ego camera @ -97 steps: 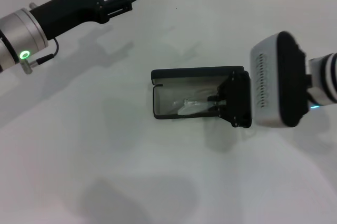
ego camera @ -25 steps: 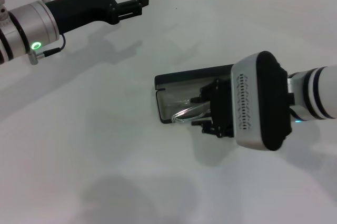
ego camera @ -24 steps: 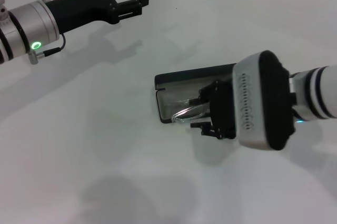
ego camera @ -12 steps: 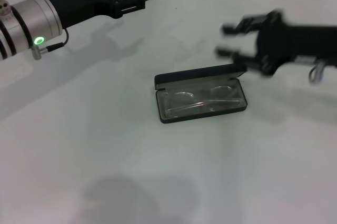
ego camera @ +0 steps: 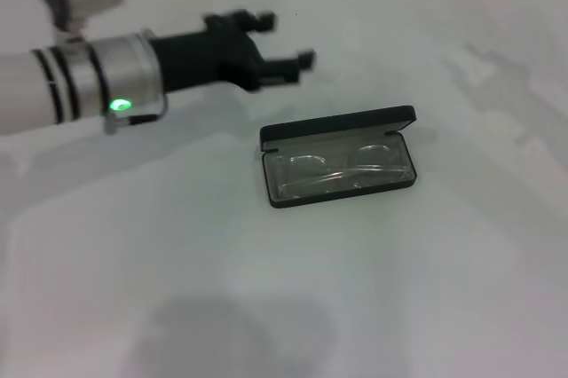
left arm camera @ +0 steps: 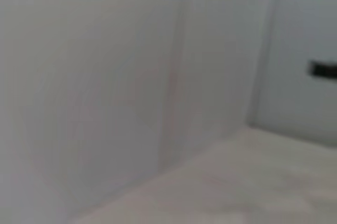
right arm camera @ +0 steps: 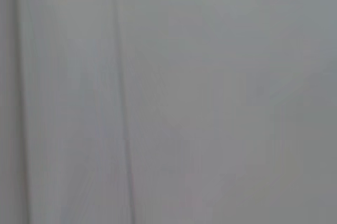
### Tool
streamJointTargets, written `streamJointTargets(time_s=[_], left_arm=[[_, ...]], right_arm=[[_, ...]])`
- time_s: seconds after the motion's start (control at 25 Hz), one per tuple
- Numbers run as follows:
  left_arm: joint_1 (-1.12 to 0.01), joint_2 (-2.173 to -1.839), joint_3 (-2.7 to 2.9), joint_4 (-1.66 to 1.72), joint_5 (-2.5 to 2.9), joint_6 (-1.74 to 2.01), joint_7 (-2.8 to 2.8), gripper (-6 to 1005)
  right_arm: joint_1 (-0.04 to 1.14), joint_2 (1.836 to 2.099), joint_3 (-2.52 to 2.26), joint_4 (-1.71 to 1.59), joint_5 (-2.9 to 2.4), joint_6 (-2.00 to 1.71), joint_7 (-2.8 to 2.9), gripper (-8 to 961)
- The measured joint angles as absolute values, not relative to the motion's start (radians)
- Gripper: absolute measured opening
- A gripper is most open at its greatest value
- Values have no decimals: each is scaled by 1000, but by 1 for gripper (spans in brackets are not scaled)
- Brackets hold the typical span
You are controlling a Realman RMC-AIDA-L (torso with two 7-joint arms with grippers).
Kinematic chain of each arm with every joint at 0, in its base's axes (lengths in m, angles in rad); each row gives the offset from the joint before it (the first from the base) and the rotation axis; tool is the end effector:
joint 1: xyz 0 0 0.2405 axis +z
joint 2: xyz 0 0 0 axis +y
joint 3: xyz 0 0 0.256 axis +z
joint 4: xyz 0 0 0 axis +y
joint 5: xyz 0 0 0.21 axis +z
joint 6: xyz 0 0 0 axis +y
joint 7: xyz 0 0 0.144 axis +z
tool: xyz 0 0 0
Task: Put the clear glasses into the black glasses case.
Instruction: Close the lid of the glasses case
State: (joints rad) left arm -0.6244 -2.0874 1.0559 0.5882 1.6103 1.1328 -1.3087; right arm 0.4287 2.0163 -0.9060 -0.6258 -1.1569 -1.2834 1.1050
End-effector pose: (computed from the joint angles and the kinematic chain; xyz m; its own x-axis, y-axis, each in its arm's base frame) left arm -0.2132 0.3895 -0.0348 0.8164 0.2193 0.5343 0.4373 -0.8390 -0.3238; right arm 0.2624 0.3718 0.0737 0.6059 0.0503 -0.7940 -0.5900 -0.6411 -0.4908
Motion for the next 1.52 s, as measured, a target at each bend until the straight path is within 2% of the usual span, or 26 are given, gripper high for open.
streamJointTargets(time_s=[0.28,0.92,1.52], left_arm=[[-679,-2092,1227,581,1650,1026,-1388,853],[-688,-2093,1314,580,1645,968,-1407,852],[-632,-2094,1356,588,1654,993,-1345,851]], right_arm=[[434,2019,-896,-609,-1150,-1281,1083,462],[468,2018,-906,-599,-1159,-1280,1067,483],[497,2018,-905,-595,-1159,-1236,1056,503]])
